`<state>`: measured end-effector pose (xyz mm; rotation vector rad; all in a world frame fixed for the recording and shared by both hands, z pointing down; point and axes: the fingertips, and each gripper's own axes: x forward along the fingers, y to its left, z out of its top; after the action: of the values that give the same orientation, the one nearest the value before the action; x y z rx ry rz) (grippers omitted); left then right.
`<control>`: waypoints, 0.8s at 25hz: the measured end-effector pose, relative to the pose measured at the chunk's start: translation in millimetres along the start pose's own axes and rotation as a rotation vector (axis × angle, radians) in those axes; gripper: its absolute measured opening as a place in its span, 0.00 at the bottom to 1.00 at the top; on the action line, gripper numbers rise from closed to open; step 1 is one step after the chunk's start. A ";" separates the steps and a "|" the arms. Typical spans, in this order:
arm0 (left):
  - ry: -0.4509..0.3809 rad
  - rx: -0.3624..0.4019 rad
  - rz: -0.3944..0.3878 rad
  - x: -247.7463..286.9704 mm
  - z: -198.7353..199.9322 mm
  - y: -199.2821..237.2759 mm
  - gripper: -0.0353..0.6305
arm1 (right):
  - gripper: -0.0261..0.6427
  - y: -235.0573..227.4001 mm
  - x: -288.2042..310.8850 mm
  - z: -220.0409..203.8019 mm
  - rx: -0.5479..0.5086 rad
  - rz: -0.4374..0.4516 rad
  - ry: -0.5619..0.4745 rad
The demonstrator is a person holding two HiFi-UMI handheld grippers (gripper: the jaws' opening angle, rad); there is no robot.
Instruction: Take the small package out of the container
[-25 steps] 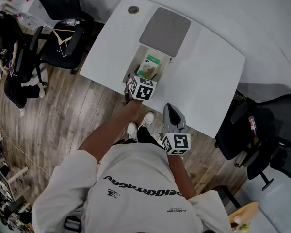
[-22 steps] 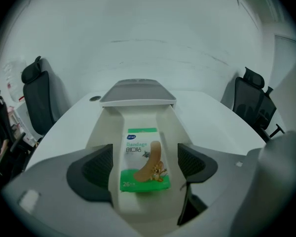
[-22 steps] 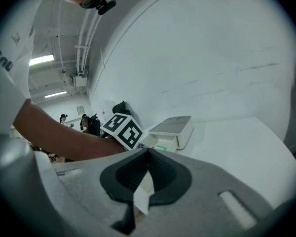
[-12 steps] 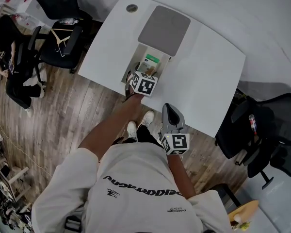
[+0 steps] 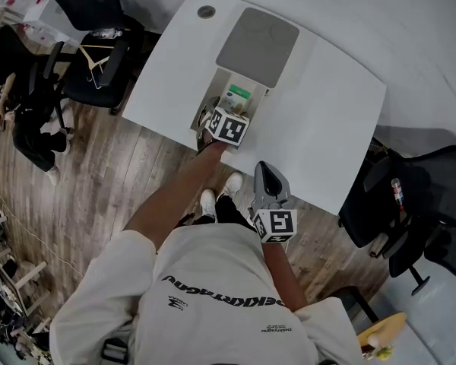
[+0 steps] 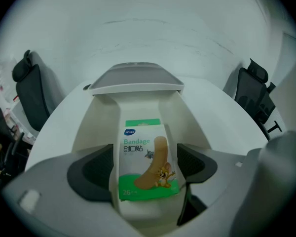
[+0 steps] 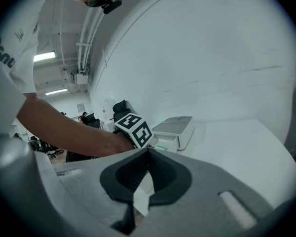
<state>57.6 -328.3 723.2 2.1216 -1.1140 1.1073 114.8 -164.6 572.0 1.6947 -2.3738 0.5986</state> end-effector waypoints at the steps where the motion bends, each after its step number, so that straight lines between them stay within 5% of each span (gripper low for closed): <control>1: 0.008 0.000 -0.001 1.1 0.1 -0.2 0.66 | 0.04 -0.4 0.3 0.6 -0.001 -0.001 0.000; 20: 0.085 -0.033 -0.035 11.9 -4.1 0.7 0.67 | 0.04 -3.6 0.0 -1.5 -0.003 -0.020 0.009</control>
<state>59.3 -330.9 735.5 2.0414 -1.0447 1.1439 117.9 -165.0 574.1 1.7083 -2.3472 0.5975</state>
